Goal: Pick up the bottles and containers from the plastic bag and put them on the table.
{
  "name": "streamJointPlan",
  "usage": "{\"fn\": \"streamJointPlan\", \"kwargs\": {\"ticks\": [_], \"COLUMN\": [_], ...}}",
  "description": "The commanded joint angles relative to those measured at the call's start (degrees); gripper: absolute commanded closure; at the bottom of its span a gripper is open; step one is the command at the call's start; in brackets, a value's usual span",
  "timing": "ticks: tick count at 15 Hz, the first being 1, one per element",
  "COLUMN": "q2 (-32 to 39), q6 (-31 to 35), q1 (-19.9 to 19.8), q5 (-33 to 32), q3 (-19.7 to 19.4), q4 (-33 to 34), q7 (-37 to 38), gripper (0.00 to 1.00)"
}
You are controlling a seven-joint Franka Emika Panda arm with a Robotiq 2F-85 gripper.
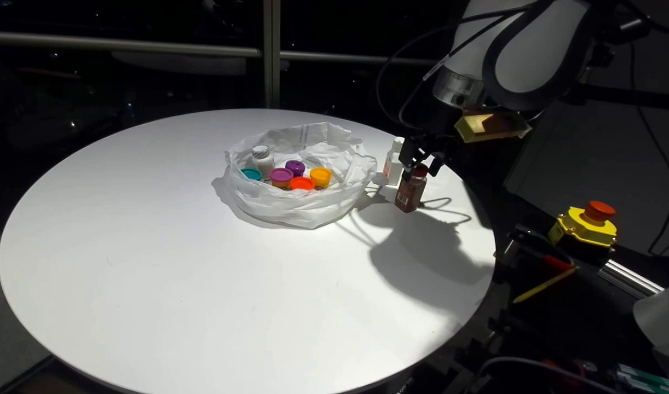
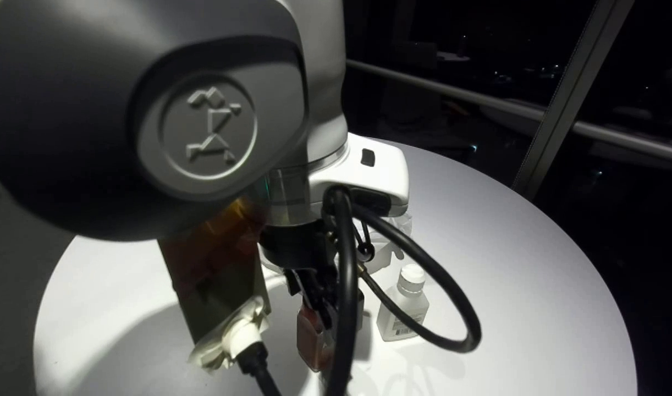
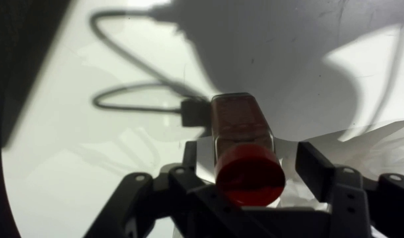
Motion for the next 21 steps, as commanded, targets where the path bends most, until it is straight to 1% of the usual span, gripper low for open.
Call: {"fn": "streamJointPlan", "kwargs": {"ticks": [1,2,3,5,6,7,9,10,11,13,15,18,21], "q2": [-5.6,-6.7,-7.0,-8.5,-8.0,-5.9,-3.6,-1.0,0.2,4.3,8.1,13.0,16.4], "q6": [-1.7,-2.1,-4.6,-10.6,-13.5,-15.9,-19.8,-20.4,-21.2,-22.2,-22.3,-22.7,-22.9], "q1": [7.7,9.0,11.4,12.3,10.6,10.6,10.6,10.8,11.0,11.8,12.2,11.2,10.7], "q5": [-3.5,-7.5,-10.7,-9.5,-8.5,-7.8,-9.4,-13.4,-15.0,-20.6,-23.8,-21.5,-19.6], "q3": [-6.6,-7.4,-8.6,-3.9,0.4,2.7,6.2,6.6,7.3,6.6,5.7,6.3,6.2], "q4": [0.2,0.8,2.6,4.6,6.3,8.9,12.8,15.7,17.4,21.4,24.8,28.6,32.1], "q7": [2.4,5.2,6.5,3.9,2.0,0.7,0.0,2.1,1.8,1.7,0.4,-4.5,-7.7], "gripper": [0.00,0.00,0.00,0.00,0.00,0.00,0.00,0.00,0.00,0.00,0.00,0.00,0.00]}}
